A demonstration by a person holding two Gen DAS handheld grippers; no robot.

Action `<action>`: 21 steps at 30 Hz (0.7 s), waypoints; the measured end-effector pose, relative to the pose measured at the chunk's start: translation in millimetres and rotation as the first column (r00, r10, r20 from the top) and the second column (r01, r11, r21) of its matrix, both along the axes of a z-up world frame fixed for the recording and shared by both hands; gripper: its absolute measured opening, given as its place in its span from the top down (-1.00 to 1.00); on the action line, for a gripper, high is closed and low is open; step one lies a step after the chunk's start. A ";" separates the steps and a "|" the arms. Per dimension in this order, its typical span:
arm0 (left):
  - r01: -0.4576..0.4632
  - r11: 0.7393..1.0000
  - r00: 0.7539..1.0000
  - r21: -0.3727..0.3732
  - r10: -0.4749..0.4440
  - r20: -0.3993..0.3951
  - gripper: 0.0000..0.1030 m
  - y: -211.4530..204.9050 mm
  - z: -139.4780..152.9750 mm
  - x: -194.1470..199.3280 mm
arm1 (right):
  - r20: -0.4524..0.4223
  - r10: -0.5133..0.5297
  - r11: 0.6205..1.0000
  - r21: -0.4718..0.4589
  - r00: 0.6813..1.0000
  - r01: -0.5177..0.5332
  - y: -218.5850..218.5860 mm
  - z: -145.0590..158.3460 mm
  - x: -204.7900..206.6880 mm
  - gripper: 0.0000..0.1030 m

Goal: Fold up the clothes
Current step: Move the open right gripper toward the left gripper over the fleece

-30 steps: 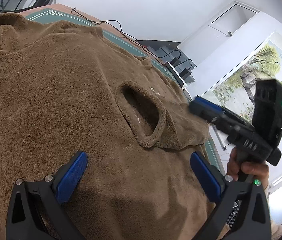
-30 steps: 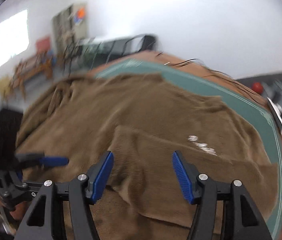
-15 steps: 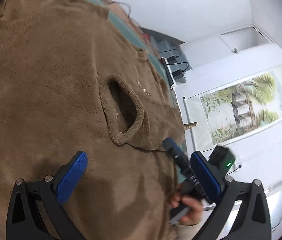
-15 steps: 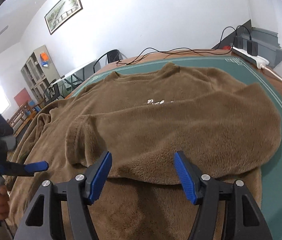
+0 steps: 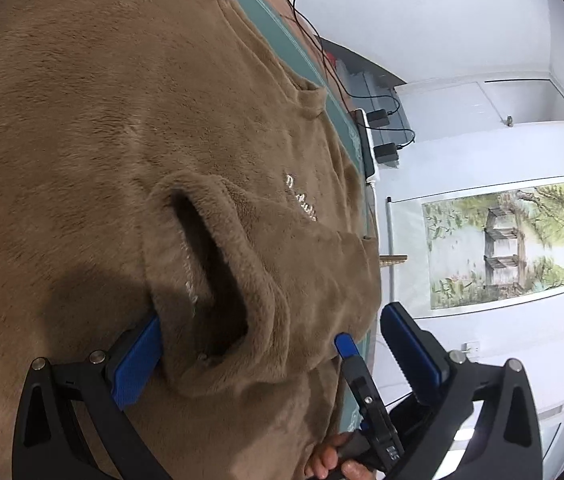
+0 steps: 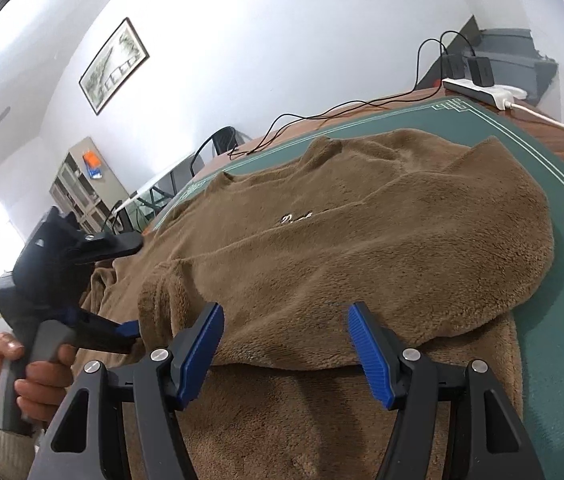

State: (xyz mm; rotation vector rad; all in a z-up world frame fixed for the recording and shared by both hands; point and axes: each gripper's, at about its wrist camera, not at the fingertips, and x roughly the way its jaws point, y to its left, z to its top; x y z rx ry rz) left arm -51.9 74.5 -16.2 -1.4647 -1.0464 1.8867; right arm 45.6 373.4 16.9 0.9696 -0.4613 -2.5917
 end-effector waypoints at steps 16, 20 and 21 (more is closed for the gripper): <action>0.067 0.984 0.993 -0.166 -0.083 -0.088 0.70 12.5 14.2 -25.7 | -0.008 -0.029 0.999 -0.035 1.000 0.029 9.4 0.4 1.4 -0.29; 0.034 0.990 0.984 -0.135 -0.057 -0.171 0.70 5.4 45.0 -42.6 | -0.027 -0.053 0.997 -0.062 0.998 0.051 16.4 2.0 6.1 -0.29; 0.025 0.992 0.980 -0.127 -0.049 -0.194 0.70 3.0 54.3 -47.9 | -0.030 -0.061 0.996 -0.074 0.998 0.059 19.6 2.4 7.2 -0.29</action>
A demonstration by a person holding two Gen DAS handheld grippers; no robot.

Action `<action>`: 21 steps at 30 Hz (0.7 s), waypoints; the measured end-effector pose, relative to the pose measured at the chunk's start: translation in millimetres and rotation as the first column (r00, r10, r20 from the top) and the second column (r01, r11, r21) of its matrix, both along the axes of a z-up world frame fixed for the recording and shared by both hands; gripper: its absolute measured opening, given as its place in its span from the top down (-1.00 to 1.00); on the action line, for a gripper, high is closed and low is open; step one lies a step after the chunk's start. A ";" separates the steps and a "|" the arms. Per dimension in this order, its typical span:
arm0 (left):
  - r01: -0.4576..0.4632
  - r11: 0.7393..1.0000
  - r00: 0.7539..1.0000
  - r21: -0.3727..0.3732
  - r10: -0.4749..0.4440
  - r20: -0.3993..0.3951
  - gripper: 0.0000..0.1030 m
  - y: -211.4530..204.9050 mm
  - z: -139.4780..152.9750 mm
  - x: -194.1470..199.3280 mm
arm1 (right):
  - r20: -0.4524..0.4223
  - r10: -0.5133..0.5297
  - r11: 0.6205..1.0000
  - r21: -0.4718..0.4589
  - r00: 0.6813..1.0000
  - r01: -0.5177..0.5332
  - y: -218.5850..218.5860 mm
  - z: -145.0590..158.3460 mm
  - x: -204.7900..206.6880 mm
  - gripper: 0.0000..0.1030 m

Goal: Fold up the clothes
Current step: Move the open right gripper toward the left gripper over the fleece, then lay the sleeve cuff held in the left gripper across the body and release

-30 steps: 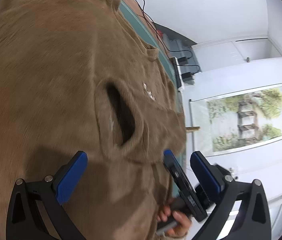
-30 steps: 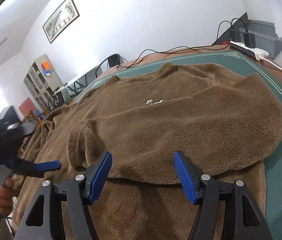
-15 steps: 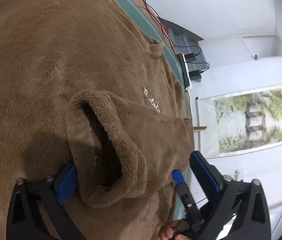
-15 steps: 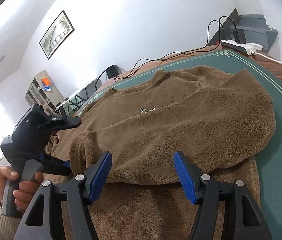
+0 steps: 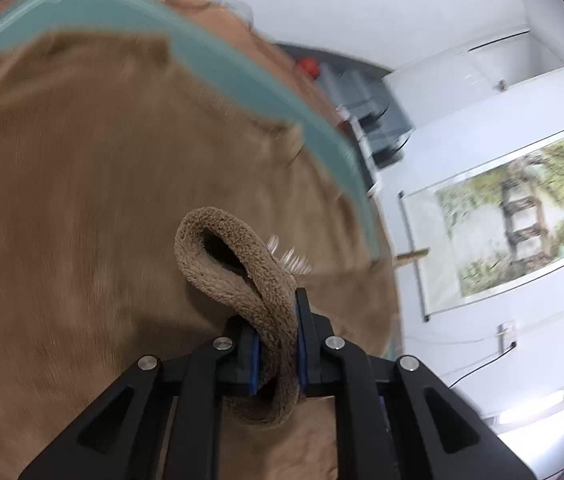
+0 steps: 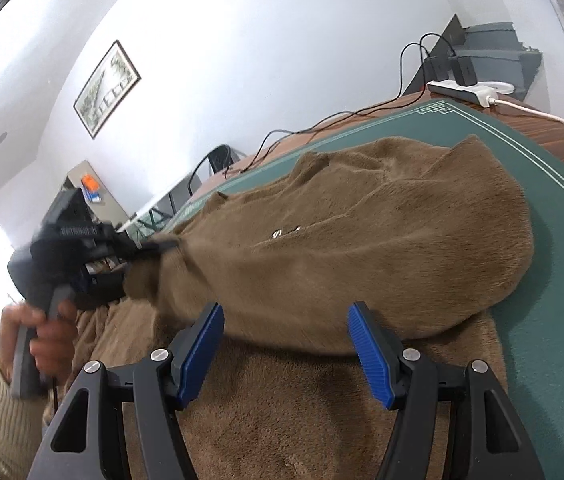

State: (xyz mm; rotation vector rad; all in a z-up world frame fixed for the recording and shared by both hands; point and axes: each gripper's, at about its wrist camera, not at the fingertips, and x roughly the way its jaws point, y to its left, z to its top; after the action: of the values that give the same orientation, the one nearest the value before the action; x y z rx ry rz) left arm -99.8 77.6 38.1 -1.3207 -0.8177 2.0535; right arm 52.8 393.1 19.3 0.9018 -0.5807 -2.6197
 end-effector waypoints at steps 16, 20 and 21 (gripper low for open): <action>-0.165 0.986 0.983 0.004 0.165 -0.076 0.70 -103.3 5.7 -69.2 | 0.023 -0.134 0.879 0.465 0.991 0.108 51.9 22.8 -16.0 -0.49; -0.162 0.986 0.987 -0.036 0.161 -0.022 0.70 -103.6 -23.1 -75.1 | 0.052 -0.072 0.851 0.524 0.996 0.035 33.5 11.4 -38.8 -0.49; -0.161 0.986 0.987 -0.050 0.161 -0.017 0.70 -103.4 -27.3 -75.6 | 0.051 -0.061 0.848 0.530 0.997 0.025 28.6 10.4 -42.9 -0.49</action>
State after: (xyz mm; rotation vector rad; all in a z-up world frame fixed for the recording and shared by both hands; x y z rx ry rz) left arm -175.4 -25.8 10.8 -1.3045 -0.8975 2.2196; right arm 9.9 421.6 29.7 1.1380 0.1377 -2.8496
